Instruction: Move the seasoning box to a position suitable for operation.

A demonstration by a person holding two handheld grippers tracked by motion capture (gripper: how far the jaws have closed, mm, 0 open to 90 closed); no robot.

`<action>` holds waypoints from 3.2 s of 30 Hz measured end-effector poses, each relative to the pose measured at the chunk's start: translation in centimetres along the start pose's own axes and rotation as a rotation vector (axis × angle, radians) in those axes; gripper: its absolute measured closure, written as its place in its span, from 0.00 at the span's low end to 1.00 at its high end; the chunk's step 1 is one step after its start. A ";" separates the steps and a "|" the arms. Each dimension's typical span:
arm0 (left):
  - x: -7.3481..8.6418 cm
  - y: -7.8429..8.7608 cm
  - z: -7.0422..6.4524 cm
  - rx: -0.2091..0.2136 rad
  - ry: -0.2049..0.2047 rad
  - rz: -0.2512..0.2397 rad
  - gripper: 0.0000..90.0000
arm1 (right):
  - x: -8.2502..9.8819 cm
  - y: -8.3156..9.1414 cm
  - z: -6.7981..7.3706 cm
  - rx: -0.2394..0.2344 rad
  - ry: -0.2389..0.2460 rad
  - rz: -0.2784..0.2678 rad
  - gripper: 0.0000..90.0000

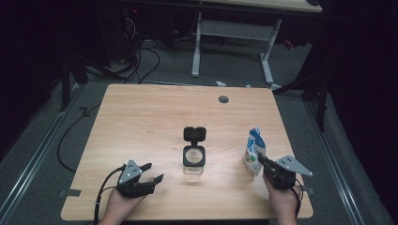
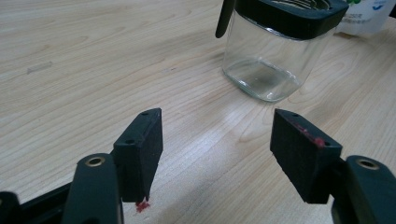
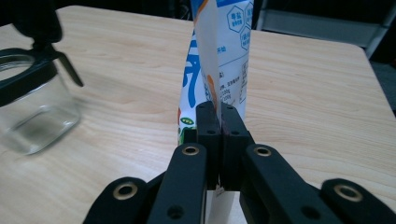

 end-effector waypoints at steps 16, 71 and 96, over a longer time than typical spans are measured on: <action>0.2 -0.3 -0.7 0.046 -0.014 0.010 0.43 | -1.4 1.8 2.0 -0.091 0.036 0.146 0.99; -0.2 -0.9 -5.9 0.180 -0.101 -0.061 0.36 | -3.8 2.3 5.2 -0.224 0.119 0.544 1.00; -0.4 -1.1 -7.9 0.253 -0.097 -0.093 0.26 | -4.5 0.9 5.0 -0.233 0.111 0.743 1.00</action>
Point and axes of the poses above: each handheld gripper's, and its own axes: y roughly backward along the jaws, x roughly out of its underside, z roughly to its left, the point moved 7 cm from there along -y, roughly forward along the jaws, and after that the axes turned 4 degrees about y, right-handed, at the moved point
